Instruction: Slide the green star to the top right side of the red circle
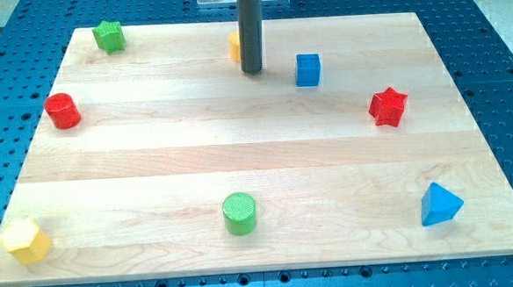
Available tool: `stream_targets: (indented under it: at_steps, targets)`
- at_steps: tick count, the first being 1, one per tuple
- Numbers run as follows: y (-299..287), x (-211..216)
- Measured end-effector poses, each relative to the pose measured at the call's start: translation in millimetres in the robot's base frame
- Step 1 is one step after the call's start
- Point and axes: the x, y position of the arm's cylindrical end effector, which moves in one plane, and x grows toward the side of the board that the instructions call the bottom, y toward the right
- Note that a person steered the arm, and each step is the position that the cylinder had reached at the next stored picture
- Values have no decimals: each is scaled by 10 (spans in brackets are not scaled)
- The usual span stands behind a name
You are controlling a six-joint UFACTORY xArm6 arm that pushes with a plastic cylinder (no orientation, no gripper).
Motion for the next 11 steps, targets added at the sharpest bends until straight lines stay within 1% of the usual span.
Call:
stream_targets:
  at_steps: [1, 2, 3, 4, 5, 6, 7, 8, 9, 10, 11]
  targets:
    - [-493, 64]
    - [-938, -136]
    - [-1106, -674]
    - [-1457, -969]
    - [-1549, -1161]
    - [-1688, -1161]
    - [-2151, -1166]
    - [-2494, -1166]
    - [-2676, -1082]
    - [-2333, -897]
    - [-2113, -524]
